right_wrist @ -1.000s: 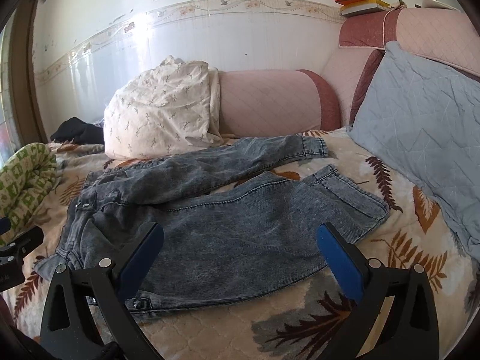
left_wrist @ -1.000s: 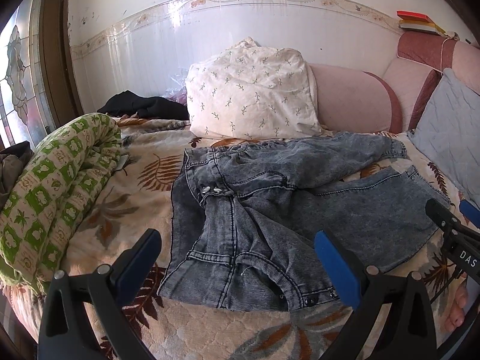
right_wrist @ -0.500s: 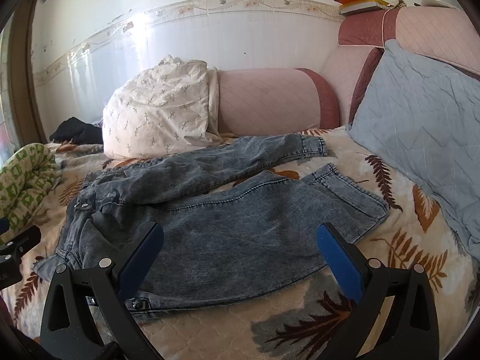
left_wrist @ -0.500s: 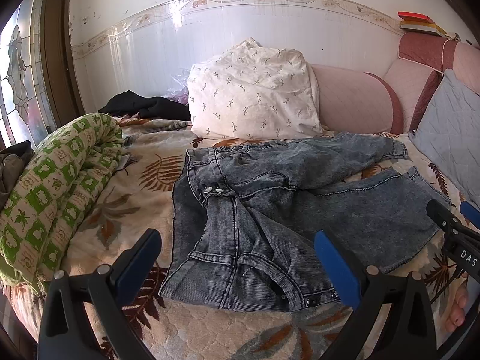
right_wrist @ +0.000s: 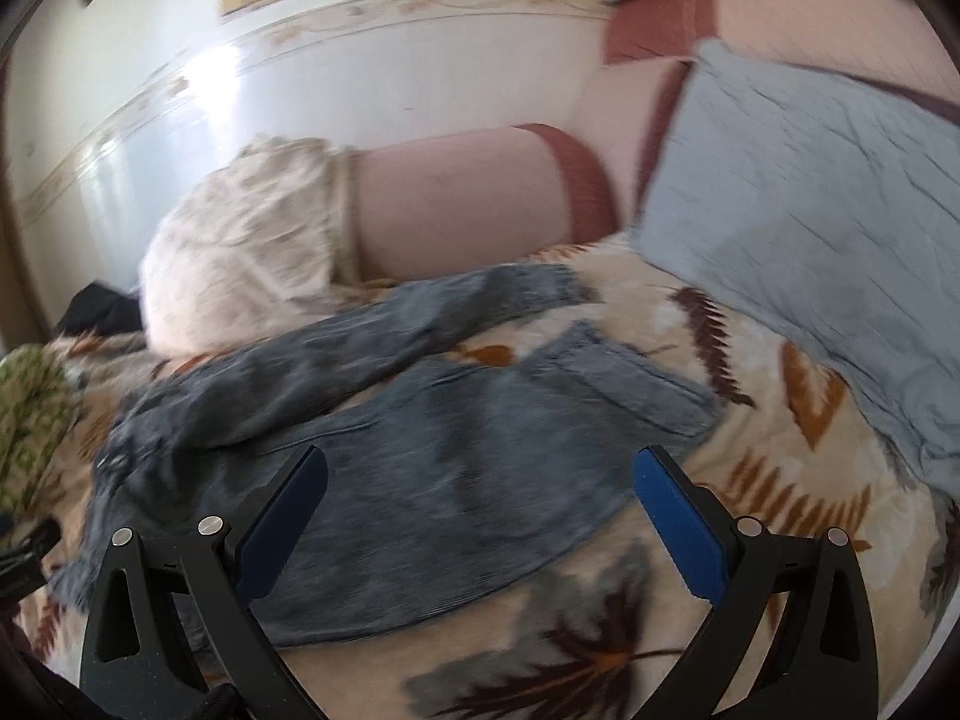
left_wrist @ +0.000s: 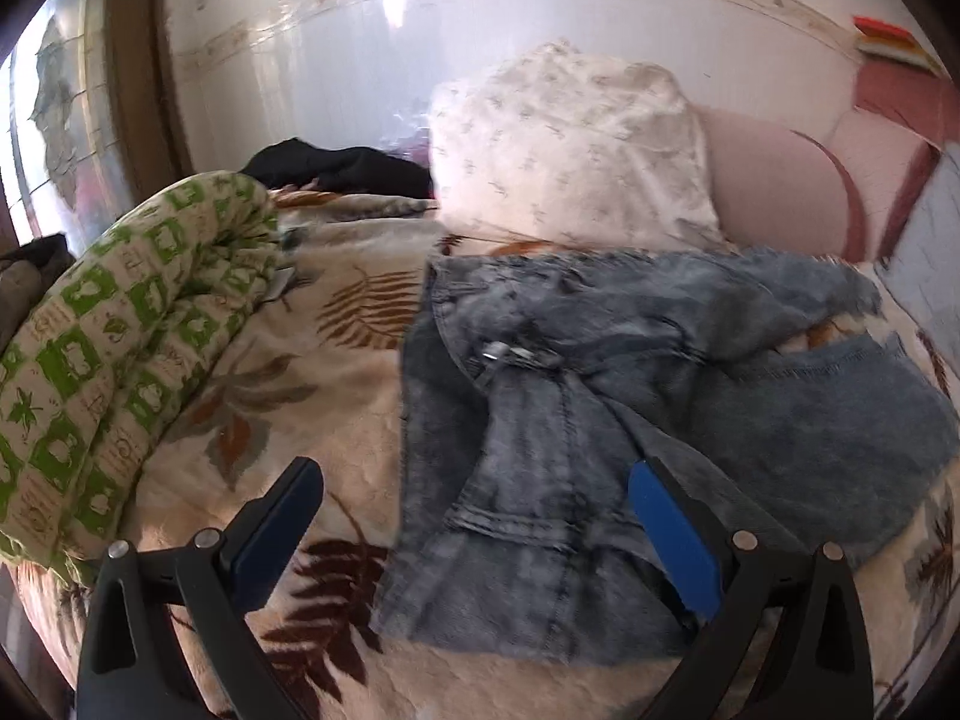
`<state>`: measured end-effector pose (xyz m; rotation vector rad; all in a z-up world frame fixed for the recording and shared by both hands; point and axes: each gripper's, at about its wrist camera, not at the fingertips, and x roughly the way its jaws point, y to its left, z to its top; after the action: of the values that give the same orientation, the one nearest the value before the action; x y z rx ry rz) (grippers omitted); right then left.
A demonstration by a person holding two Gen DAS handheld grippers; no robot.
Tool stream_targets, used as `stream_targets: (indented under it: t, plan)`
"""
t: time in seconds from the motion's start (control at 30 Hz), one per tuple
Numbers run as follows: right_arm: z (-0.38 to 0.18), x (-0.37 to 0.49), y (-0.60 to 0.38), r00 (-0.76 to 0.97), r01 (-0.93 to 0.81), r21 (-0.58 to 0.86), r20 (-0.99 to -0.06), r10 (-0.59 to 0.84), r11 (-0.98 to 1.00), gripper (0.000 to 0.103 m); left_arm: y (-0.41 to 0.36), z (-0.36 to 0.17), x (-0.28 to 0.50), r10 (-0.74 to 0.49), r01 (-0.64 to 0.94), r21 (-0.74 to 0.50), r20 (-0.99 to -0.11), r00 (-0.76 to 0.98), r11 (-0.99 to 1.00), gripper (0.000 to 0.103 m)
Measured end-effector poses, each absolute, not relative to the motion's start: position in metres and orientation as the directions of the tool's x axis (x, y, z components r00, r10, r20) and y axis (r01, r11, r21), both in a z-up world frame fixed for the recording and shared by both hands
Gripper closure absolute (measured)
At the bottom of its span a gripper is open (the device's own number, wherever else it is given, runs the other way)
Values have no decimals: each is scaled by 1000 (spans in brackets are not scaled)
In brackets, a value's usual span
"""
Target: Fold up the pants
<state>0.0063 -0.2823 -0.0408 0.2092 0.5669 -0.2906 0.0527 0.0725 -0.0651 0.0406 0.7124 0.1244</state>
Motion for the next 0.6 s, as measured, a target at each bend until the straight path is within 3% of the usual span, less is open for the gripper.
stream_targets:
  t: [0.13, 0.3, 0.6]
  plan:
    - [-46, 11, -313, 776, 386, 122, -579, -250, 914, 0, 82, -63, 60, 143, -125, 73, -637, 757, 989, 0]
    - [-53, 13, -339, 770, 417, 247, -607, -196, 875, 0, 93, -65, 72, 203, -176, 106, -608, 767, 979, 0]
    - [-54, 23, -339, 768, 394, 241, -616, -174, 887, 0, 107, -72, 97, 275, -237, 143, -583, 764, 961, 0]
